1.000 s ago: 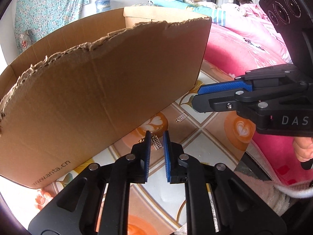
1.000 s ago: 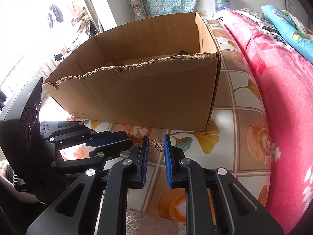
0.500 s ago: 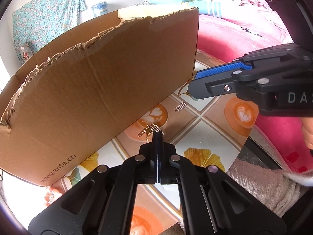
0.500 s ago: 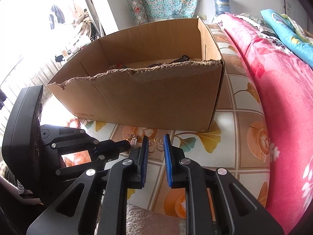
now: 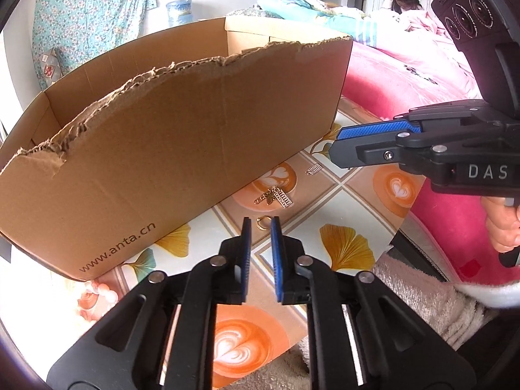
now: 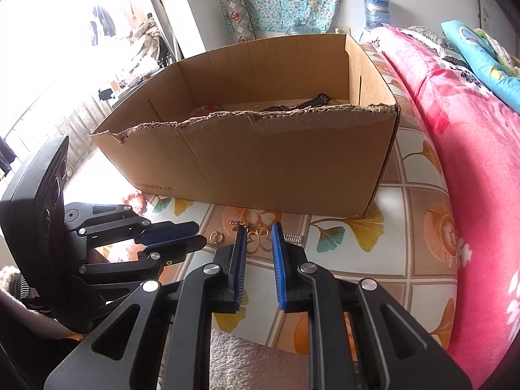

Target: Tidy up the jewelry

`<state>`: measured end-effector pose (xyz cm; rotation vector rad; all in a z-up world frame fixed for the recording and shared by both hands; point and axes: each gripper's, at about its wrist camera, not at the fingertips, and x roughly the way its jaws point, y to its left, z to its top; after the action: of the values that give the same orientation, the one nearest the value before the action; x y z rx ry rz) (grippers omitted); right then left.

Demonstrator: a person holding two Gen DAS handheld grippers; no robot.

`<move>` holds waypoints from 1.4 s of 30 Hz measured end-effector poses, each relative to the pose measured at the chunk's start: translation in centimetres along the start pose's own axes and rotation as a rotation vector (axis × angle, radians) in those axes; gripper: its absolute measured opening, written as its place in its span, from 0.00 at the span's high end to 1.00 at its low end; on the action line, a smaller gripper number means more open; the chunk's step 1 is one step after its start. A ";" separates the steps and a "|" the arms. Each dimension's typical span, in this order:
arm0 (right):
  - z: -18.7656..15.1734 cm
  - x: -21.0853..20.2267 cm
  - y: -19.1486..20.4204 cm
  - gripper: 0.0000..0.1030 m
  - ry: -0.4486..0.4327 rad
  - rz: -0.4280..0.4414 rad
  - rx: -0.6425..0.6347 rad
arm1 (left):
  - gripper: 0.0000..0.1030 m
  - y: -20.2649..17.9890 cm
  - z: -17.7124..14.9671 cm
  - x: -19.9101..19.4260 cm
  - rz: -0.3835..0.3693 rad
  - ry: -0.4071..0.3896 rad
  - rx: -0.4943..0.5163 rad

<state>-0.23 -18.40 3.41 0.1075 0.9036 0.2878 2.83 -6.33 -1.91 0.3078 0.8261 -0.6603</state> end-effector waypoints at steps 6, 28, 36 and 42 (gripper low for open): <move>0.1 0.3 0.2 0.85 0.005 0.006 0.003 | 0.77 -0.4 0.1 0.2 -0.019 -0.006 0.064; 0.6 1.1 -0.2 0.85 0.015 0.004 0.019 | 0.91 0.8 0.6 2.1 -0.168 0.008 0.212; 0.9 -0.5 0.6 0.85 -0.006 -0.001 -0.006 | 0.91 0.6 0.3 -0.2 -0.182 -0.033 0.184; 3.0 -4.6 1.7 0.85 -0.113 0.028 -0.046 | 0.91 1.0 2.8 -6.0 -0.246 -0.170 0.144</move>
<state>-0.86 -18.01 9.12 0.0930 0.7838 0.3257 2.15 -4.40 4.42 0.2777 0.6594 -0.9652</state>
